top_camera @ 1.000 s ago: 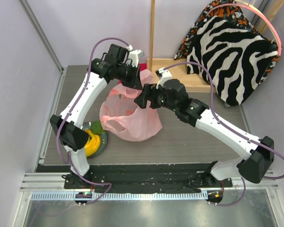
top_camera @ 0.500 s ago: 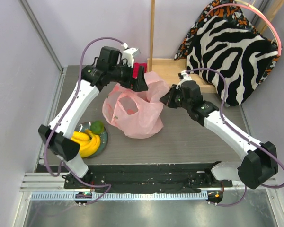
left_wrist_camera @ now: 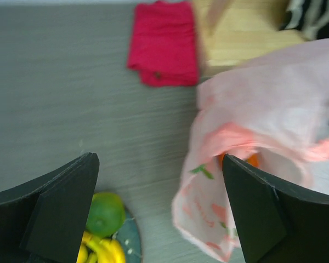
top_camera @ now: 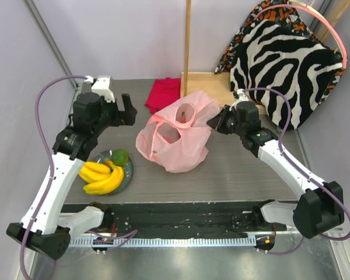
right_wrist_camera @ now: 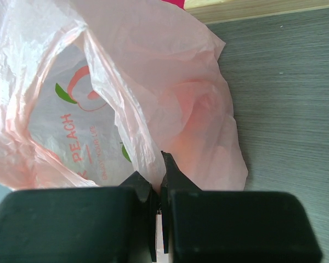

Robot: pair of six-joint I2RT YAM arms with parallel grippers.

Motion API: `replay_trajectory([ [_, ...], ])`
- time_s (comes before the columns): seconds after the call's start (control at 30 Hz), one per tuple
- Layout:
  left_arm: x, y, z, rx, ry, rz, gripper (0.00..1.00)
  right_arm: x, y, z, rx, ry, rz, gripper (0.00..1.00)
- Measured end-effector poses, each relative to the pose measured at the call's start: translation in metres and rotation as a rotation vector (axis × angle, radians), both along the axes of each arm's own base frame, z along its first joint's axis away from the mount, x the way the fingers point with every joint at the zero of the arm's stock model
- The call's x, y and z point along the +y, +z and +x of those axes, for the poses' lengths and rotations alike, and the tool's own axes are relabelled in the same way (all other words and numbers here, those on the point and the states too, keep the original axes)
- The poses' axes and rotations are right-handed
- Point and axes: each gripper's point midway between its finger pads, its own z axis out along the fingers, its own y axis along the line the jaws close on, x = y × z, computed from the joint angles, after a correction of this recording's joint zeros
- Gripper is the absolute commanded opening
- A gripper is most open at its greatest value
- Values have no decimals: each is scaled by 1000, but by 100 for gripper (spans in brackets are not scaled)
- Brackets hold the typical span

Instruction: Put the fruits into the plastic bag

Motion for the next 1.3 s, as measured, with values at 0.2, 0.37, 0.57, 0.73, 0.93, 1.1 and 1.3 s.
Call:
replay_trajectory([
  [0.2,74,-103,8,281,303,-30,100,4,1,-1,-4,18,30,1],
  [0.37,84,-171,-9,471,369,-41,99,6,-1,-2,3,27,43,1],
  [0.57,81,-203,-13,568,386,-37,98,9,3,-2,-9,42,58,1],
  [0.73,79,-229,-14,635,393,4,98,9,2,-3,-10,45,64,1],
  [0.93,79,-250,-15,685,402,29,100,10,2,-3,-9,50,72,1],
  [1.1,80,-261,-15,718,407,46,100,12,3,-4,-8,58,85,1],
  [1.3,83,-269,-16,741,414,69,100,14,0,-5,-5,67,99,1],
])
